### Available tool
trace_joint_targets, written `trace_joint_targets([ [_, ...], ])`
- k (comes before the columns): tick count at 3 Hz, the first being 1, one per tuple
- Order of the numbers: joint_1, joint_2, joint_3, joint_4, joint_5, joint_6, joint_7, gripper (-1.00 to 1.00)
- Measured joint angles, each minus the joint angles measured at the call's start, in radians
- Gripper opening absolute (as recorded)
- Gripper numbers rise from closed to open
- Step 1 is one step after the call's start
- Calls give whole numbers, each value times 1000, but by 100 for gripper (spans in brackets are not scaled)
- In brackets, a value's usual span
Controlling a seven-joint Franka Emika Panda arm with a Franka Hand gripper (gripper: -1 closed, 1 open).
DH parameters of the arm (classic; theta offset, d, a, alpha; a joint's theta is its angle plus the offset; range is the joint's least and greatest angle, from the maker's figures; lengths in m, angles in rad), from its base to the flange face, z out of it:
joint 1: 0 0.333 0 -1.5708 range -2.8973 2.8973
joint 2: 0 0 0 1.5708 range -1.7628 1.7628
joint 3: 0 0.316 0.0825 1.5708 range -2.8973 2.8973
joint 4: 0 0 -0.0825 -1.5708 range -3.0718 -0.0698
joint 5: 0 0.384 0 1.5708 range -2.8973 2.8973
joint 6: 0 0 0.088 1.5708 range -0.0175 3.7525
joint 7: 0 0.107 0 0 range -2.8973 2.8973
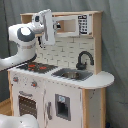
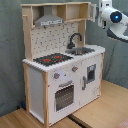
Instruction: Play with the kitchen
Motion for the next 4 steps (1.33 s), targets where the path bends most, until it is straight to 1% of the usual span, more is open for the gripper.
trace_joint_targets([
  [1,-24,57,50,60,0,8,18,-100],
  [2,-72,107,104,97,0,45,41,-100],
  [3,-129,151,164,160,0,66,56,-100],
  [4,-175,188,214,228,0,66,59,-100],
])
